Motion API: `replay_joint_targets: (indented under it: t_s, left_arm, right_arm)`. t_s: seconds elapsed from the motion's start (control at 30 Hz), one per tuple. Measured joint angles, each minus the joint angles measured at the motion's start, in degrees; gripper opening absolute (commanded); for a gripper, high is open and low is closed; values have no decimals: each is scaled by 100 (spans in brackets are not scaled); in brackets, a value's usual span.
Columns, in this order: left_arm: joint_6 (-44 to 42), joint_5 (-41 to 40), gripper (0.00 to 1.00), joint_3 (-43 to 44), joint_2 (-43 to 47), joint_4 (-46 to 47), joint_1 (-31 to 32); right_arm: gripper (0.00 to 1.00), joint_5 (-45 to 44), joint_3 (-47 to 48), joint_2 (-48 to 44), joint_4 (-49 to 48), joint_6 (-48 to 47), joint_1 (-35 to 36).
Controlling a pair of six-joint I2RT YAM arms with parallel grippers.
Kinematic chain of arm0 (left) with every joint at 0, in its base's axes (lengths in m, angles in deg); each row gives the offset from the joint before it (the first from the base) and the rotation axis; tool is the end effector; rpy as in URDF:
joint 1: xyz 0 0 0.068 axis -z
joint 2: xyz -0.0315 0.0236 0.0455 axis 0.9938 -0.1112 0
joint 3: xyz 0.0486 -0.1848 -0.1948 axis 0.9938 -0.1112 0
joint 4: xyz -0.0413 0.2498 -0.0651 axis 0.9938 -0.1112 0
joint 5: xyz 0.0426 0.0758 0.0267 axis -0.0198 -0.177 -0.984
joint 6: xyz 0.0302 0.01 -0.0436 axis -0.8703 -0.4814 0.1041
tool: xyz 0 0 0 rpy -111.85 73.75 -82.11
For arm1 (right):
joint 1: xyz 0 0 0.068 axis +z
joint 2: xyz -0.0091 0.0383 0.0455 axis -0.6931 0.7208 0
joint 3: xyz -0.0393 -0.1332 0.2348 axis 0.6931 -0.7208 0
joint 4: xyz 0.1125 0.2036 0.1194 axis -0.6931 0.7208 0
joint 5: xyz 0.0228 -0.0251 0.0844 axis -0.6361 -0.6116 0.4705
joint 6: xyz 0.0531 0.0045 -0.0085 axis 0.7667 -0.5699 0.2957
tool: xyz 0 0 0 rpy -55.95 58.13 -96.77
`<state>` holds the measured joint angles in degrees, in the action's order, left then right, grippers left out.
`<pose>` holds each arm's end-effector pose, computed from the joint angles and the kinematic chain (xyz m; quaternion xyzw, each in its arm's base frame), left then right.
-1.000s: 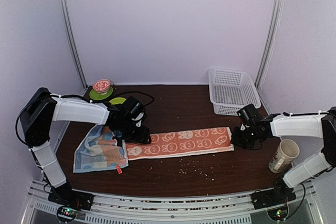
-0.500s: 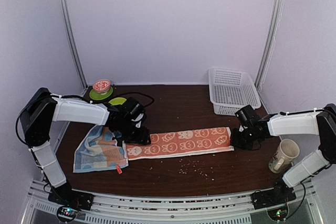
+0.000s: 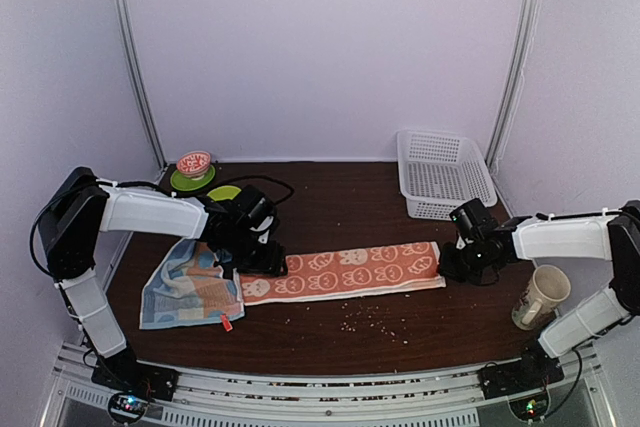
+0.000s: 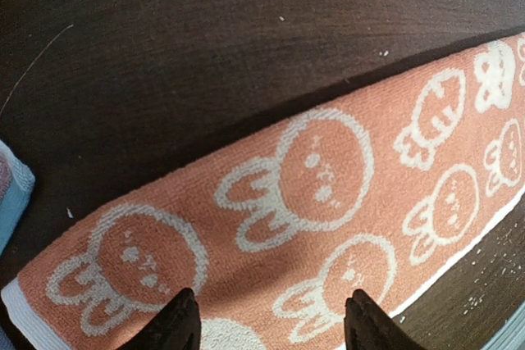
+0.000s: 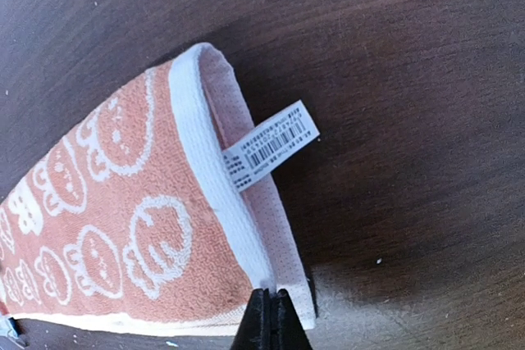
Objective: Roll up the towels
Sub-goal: Adjust the towel at the center of the board.
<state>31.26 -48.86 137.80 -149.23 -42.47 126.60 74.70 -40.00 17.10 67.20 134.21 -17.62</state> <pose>0.2517 -0.2391 0.1614 0.0524 0.9723 -0.1798 0.1401 0.2190 0.1111 0.1546 0.1614 0.9569 0.1707 0.1707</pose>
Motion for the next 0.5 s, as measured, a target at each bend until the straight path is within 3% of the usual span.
replay_joint_targets:
  t_s: [0.5]
  left_arm:
    - [0,0,62,-4,0,0,0]
  right_arm:
    - [0,52,72,-468,339,-125,0]
